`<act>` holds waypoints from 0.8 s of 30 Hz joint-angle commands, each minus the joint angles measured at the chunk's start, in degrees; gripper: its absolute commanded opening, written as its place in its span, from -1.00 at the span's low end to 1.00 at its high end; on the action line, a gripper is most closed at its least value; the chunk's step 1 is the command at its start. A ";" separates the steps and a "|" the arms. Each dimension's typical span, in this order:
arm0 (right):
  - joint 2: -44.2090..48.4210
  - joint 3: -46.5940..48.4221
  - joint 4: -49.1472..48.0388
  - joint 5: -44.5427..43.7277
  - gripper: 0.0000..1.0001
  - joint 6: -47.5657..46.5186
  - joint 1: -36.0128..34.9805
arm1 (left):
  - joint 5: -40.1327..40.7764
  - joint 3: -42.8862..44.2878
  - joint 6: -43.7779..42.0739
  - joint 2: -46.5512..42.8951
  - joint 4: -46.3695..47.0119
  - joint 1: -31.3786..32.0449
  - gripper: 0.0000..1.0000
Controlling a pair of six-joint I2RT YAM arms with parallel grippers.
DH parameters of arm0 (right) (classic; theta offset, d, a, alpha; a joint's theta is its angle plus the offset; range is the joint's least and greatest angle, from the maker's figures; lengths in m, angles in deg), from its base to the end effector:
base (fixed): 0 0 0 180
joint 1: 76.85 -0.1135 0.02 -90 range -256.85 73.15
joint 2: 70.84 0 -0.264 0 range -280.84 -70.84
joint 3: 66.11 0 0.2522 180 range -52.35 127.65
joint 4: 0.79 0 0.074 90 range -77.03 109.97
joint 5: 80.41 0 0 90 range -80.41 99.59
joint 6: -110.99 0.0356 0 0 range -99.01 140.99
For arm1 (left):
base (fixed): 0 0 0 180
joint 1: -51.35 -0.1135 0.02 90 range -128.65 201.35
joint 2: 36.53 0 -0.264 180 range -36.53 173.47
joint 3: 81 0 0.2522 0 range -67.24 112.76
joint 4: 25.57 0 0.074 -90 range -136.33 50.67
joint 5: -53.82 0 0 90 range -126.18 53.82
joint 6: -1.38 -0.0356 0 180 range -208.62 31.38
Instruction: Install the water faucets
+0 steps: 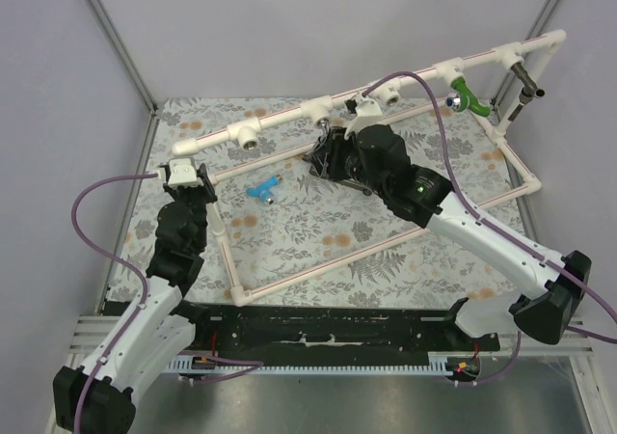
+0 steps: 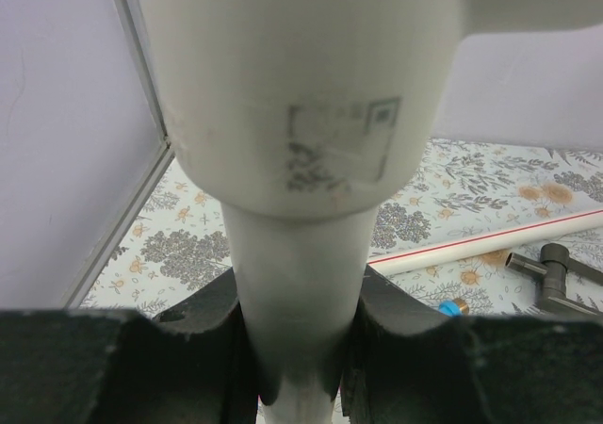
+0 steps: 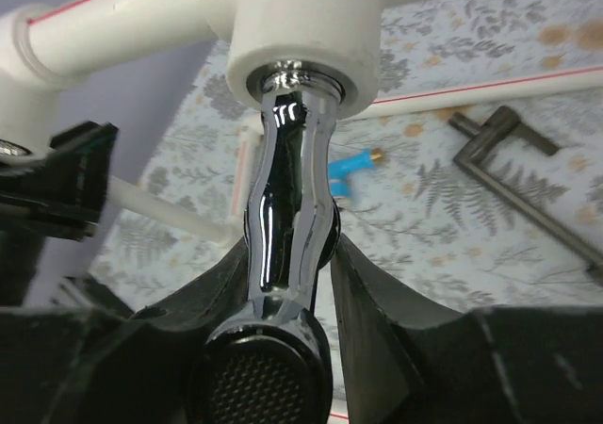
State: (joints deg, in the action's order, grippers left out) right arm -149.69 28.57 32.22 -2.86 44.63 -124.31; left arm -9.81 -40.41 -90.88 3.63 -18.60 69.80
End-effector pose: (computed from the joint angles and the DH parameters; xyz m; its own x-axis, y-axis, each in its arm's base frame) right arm 0.2190 0.2273 0.4092 -0.4156 0.1262 -0.9007 -0.4515 0.8311 0.3248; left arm 0.1714 -0.0405 0.2993 0.1168 -0.0017 -0.9932 -0.1390 0.9901 -0.0181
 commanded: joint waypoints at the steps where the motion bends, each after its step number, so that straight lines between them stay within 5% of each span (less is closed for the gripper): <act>1: 3.00 -5.94 -14.74 -4.07 -1.00 31.15 3.87 | -0.18 0.77 1.47 -1.67 2.03 0.17 -0.96; 9: 3.17 -10.87 -21.88 -7.06 -1.00 53.34 3.96 | -0.44 0.86 1.65 -1.75 1.95 0.18 -0.96; 17: 6.51 -8.85 -19.33 -5.31 0.25 35.10 3.96 | -0.36 0.94 1.73 -1.05 1.86 0.26 -0.96; 18: 7.30 -8.85 -19.33 -4.70 0.94 31.85 4.04 | -0.35 0.94 1.65 -1.05 1.94 0.35 -0.96; 24: 11.78 -7.02 -10.75 -4.34 0.96 20.50 3.96 | -0.44 1.21 1.73 -0.08 1.68 0.26 -0.96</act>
State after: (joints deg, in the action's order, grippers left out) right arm -141.86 18.28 17.07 -5.28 75.21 -119.96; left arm -10.11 -40.41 -90.79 3.33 -19.10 69.80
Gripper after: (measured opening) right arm 0.979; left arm 0.361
